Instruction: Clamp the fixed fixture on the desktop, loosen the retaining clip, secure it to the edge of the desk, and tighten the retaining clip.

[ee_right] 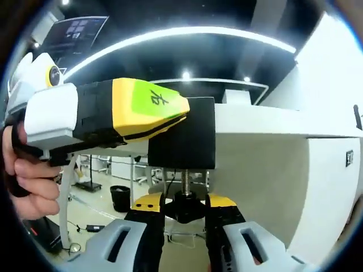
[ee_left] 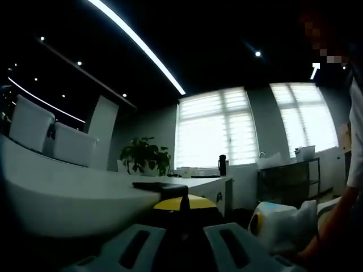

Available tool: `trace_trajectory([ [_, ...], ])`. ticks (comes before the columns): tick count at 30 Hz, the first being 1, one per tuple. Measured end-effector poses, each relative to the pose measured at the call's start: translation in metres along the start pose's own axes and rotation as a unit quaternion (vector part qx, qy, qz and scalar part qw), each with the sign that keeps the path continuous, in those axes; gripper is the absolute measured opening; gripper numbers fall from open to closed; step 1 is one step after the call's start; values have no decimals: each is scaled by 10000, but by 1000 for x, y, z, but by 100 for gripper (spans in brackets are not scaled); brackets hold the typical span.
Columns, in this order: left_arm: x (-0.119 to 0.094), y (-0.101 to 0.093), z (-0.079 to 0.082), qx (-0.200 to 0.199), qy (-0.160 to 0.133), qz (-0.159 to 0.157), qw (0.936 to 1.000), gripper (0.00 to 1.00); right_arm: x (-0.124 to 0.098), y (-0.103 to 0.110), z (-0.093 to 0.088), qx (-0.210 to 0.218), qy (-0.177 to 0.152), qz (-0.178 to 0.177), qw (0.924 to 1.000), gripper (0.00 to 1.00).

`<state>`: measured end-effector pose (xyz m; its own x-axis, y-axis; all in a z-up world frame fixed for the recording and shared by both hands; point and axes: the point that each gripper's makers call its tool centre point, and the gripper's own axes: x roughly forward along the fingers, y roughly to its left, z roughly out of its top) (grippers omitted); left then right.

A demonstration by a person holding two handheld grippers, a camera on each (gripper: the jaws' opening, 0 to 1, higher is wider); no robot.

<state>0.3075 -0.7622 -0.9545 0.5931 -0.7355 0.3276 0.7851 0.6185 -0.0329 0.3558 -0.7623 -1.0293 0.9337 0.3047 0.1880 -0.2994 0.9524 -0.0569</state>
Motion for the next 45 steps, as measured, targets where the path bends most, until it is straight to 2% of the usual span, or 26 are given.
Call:
trace_trajectory([
  [1, 0, 0, 0, -13, 0, -4, 10000, 2, 2, -1, -1, -12, -2, 69, 10000, 26],
  [4, -1, 0, 0, -29, -4, -20, 10000, 2, 3, 4, 0, 149, -62, 562, 9983, 26],
  [9, -1, -1, 0, -44, 32, -31, 10000, 2, -3, 8, 2, -17, -153, 1314, 9912, 26],
  [12, -1, -1, 0, -43, 15, -40, 10000, 2, -3, 8, 2, 102, -176, 1914, 9813, 26],
  [15, -2, -1, 0, -62, -1, -61, 10000, 2, -4, 15, 3, -4, -116, 2562, 9666, 26],
  [16, -2, -1, 0, -81, -1, -63, 9999, 2, 3, 12, 1, 8, -92, 2743, 9616, 26],
  [17, -2, -1, 0, -101, 3, -57, 9999, 2, 10, 9, -1, -1, -82, 2883, 9575, 26],
  [19, -1, -2, 0, -43, 22, -45, 10000, 2, 9, 11, 0, -7, -29, 3020, 9533, 26],
  [22, -1, -2, 0, -25, 19, -62, 10000, 2, 5, 16, 0, -11, -4, 3095, 9509, 26],
  [24, -1, -2, 0, -33, 4, -78, 10000, 2, 3, 18, 0, -34, -11, 3064, 9519, 27],
  [26, -3, -4, 0, -70, -11, -115, 9999, 7, 2, 18, -1, -18, -17, 3021, 9533, 28],
  [27, -3, -13, 7, -177, -194, -341, 9991, 11, 0, 19, -1, -29, -27, 3009, 9537, 28],
  [28, -4, -16, 11, -222, -289, -417, 9985, 15, -2, 21, -1, -85, -38, 2981, 9545, 30],
  [31, -2, -23, 14, -188, -320, -485, 9981, 15, -7, 21, -1, -180, -34, 2933, 9558, 30],
  [35, -1, -23, 6, -52, -152, -457, 9988, 15, -13, 17, -3, -124, 44, 2833, 9589, 32],
  [39, -2, -21, 5, -34, -141, -417, 9990, 16, -17, 0, -10, -132, 155, 2663, 9637, 33],
  [43, -13, -17, 7, -130, -196, -272, 9994, 17, -24, -16, -15, 64, 238, 2450, 9692, 34],
  [45, -19, -20, 10, -151, -267, -302, 9991, 19, -27, -20, -15, 155, 252, 2409, 9701, 34],
])
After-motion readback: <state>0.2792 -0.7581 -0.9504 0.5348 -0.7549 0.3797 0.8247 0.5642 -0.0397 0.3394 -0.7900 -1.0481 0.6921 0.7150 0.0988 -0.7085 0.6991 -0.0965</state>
